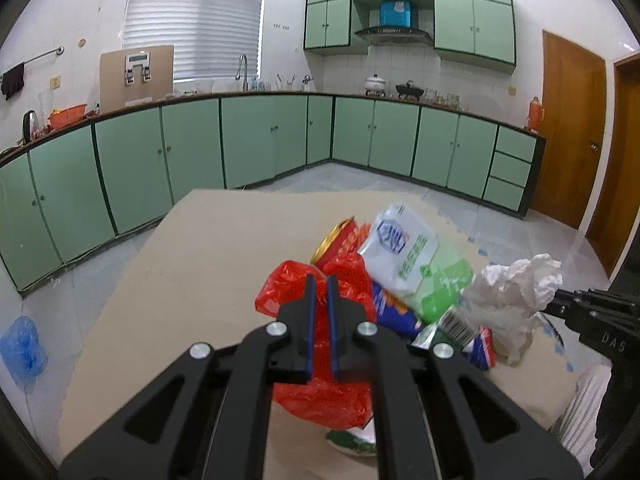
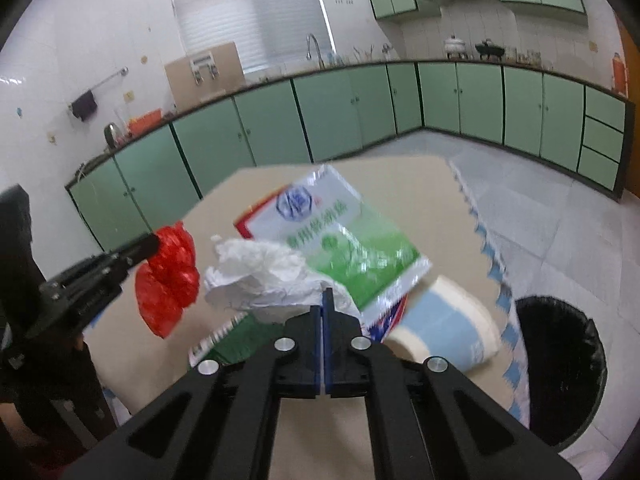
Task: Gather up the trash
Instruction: 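Carry the red bag and tissue over the bin and open both tools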
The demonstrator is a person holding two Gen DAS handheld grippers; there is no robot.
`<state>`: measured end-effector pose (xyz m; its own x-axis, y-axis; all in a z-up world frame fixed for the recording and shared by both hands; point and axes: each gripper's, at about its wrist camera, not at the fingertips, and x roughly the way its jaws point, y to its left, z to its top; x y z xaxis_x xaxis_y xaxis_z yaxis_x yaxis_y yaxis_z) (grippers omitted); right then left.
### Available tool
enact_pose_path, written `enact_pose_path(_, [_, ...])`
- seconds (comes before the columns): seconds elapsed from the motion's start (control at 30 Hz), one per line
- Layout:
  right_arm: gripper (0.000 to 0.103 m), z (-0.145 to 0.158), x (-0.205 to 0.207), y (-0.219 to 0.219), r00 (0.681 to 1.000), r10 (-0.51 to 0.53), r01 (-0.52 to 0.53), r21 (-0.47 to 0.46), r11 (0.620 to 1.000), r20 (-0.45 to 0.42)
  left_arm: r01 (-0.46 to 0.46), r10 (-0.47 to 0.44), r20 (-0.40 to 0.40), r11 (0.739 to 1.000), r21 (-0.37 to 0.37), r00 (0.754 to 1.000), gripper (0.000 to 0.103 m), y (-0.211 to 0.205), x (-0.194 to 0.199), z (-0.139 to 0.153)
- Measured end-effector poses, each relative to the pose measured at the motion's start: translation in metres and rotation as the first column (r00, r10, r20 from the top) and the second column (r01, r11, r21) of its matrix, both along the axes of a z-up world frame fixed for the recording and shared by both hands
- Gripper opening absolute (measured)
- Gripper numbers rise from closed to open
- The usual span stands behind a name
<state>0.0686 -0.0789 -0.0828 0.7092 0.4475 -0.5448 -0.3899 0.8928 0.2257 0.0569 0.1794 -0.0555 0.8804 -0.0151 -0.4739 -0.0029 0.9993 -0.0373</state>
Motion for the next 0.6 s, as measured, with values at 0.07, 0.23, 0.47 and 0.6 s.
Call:
enact_pose_path(0.07, [0.001,0.007,0.0,-0.003,1.0,-0.004,0.004,0.01,1.0,0.013,0.007,-0.007,0.016,1.0,-0.004,1.0,0.004,-0.001,0.0,0.006])
enact_pose_path(0.23, [0.001,0.02,-0.001,-0.01,0.999,-0.015,0.014,0.051,0.999,0.029,0.026,-0.026,0.034,1.0,-0.008,0.999,0.004,-0.008,0.002,0.014])
enact_pose_path(0.47, [0.001,0.043,0.002,-0.038,0.998,-0.04,0.032,0.166,0.986,0.044,0.085,-0.083,0.076,0.996,-0.026,0.994,0.004,-0.025,0.009,0.031])
enact_pose_path(0.6, [0.001,0.059,0.0,-0.06,0.991,-0.105,0.092,0.148,0.985,0.088,0.134,-0.13,0.107,0.991,-0.029,0.986,0.004,-0.044,0.016,0.042])
